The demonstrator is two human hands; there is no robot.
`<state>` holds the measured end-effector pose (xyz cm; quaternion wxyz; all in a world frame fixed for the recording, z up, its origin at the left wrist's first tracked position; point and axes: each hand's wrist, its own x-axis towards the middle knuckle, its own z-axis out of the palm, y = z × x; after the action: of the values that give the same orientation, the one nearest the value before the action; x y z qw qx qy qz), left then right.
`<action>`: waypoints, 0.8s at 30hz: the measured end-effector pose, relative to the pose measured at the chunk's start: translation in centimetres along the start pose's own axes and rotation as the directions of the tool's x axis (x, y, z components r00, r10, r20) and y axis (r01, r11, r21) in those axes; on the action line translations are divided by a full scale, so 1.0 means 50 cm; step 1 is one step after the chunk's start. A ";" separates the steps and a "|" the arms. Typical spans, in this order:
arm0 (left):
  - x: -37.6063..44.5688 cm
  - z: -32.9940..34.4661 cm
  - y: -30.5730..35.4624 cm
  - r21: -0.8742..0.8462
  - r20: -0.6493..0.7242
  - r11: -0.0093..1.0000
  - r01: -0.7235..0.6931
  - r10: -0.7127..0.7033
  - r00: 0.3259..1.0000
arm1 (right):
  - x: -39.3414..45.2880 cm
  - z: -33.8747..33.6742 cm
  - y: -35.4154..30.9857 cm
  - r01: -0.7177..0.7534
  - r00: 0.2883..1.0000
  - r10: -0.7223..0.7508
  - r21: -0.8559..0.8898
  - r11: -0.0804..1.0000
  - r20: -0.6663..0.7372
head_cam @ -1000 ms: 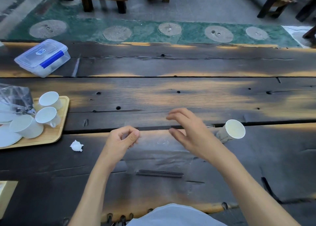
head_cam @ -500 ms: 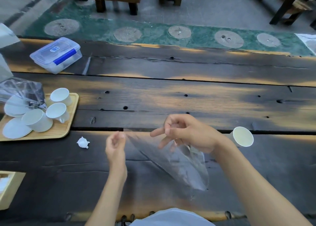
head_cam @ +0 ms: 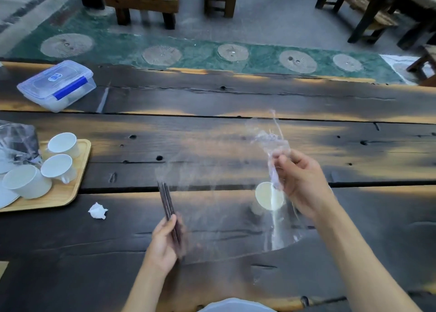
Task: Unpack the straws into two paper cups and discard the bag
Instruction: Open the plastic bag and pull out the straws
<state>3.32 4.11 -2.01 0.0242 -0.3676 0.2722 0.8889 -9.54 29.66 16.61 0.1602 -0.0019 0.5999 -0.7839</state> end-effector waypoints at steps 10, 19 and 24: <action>-0.015 -0.018 0.061 0.324 0.012 0.899 -0.294 0.307 0.952 | 0.002 -0.061 0.030 0.000 0.984 -0.098 -0.550 0.835 -0.149; -0.015 -0.015 0.065 0.450 0.088 0.800 -0.397 0.403 0.911 | 0.028 -0.085 0.064 -0.174 0.981 0.071 -0.663 0.728 -0.178; -0.031 -0.009 0.074 0.478 0.143 0.771 -0.422 0.406 0.903 | 0.032 -0.101 0.077 -0.215 0.974 0.118 -0.624 0.751 -0.192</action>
<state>3.83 0.97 0.50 -0.0738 -0.2658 0.5656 0.7772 -11.08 33.12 11.29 0.1765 0.0523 0.8387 -0.5126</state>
